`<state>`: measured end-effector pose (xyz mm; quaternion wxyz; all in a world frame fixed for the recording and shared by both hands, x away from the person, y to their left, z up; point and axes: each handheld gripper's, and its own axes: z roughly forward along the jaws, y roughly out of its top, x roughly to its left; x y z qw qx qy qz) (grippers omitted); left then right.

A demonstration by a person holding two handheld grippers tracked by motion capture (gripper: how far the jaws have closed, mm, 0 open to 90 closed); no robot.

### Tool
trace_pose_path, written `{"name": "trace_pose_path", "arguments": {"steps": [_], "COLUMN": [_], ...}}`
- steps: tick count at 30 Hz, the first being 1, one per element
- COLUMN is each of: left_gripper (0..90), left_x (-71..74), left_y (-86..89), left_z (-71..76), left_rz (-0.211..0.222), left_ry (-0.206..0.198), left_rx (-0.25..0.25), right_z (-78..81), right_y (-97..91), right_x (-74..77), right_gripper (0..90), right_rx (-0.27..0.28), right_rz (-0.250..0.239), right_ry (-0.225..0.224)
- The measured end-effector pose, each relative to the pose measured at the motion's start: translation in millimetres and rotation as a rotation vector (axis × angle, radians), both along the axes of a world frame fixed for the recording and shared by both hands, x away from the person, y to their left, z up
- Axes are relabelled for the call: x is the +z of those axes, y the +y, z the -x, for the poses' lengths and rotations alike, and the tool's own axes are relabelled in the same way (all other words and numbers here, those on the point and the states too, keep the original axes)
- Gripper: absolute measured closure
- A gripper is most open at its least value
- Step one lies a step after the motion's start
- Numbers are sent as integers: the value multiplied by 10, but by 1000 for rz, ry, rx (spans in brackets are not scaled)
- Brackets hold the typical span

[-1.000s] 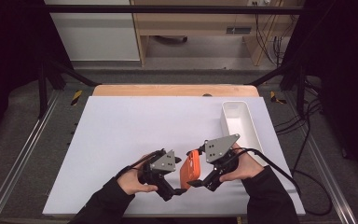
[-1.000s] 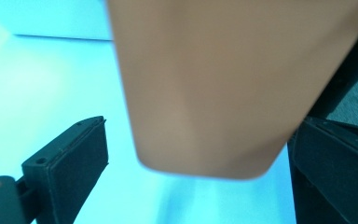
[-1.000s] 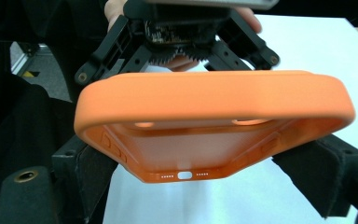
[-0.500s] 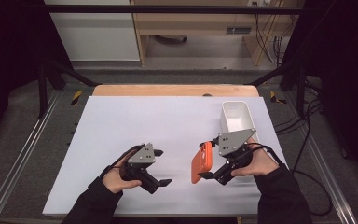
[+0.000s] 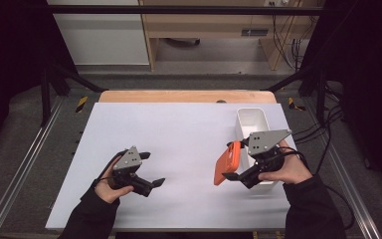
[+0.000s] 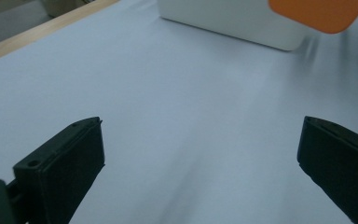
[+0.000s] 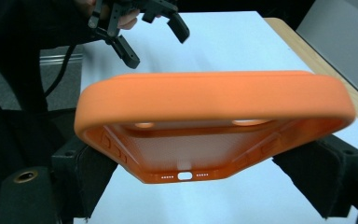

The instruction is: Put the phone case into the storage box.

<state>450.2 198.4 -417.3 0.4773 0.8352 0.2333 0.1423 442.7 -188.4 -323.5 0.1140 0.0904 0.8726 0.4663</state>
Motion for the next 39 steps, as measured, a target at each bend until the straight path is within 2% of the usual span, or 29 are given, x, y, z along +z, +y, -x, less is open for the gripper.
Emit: {"name": "trace_pose_path", "arguments": {"steps": [7,13,25,29,36,39], "left_gripper": [0,0,0,0,0,0], "left_x": [-35,-56,-79,-103,-164,-182], "left_y": [189,319,479,533,637,660], "left_z": [-9,-16,-27,-31,-58,-65], "left_rz": [9,18,26,31,44,48], "left_ry": [-7,-2,-7,-7,2,8], "left_rx": [65,101,168,184,219,229], "right_z": [-38,-80,-188,-220,-250,-281], "right_y": [-66,-128,-205,-214,-211,-215], "right_x": [46,85,202,235,313,352], "right_gripper": [156,156,156,156,156,157], "right_rx": [-75,-144,-290,-321,-342,-374], "right_rz": [-9,-15,-33,-30,-51,-52], "right_ry": [-11,-13,-24,-27,-42,-52]}}
